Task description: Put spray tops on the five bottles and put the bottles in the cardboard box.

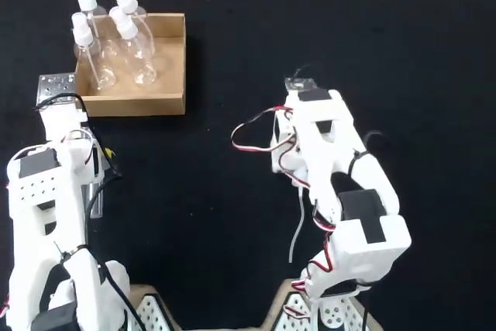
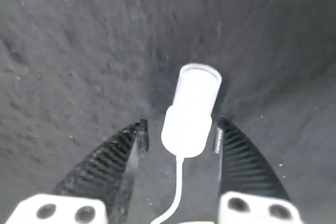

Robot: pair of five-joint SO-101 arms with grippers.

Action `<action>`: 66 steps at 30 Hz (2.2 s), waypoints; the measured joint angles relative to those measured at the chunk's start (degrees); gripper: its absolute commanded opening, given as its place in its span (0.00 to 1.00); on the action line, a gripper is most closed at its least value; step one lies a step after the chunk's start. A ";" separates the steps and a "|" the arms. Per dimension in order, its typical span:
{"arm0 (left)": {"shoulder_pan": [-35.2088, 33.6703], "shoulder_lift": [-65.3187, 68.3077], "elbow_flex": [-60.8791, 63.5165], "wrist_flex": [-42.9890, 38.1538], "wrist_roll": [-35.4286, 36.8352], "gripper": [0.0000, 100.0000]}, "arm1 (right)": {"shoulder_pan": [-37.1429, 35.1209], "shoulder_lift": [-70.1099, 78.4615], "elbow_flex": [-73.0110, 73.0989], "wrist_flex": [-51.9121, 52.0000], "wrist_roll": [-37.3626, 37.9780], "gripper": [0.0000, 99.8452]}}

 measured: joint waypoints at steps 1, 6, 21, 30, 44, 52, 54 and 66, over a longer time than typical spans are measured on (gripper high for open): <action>0.00 0.00 0.00 0.00 0.00 0.09 | 0.00 0.00 0.97 0.00 0.79 0.19; 0.00 0.00 0.00 0.00 0.00 0.09 | 0.00 0.00 1.49 -0.97 5.89 0.09; 0.00 0.00 0.00 0.00 0.00 0.09 | 0.00 0.00 -1.41 -13.71 28.31 0.08; 0.00 0.00 0.00 0.00 0.00 0.09 | 0.00 0.00 -1.41 -10.37 25.76 0.22; 0.00 0.00 0.00 0.00 0.00 0.09 | 0.00 2.90 -5.01 -9.76 12.57 0.16; 0.00 0.00 0.00 0.00 0.00 0.09 | 0.00 6.68 -6.51 -9.76 13.80 0.15; 0.00 0.00 0.00 0.00 0.00 0.09 | 0.00 6.68 -6.59 -9.76 13.80 0.15; 0.00 0.00 0.00 0.00 0.00 0.09 | 1.23 6.51 -7.30 -9.76 16.18 0.02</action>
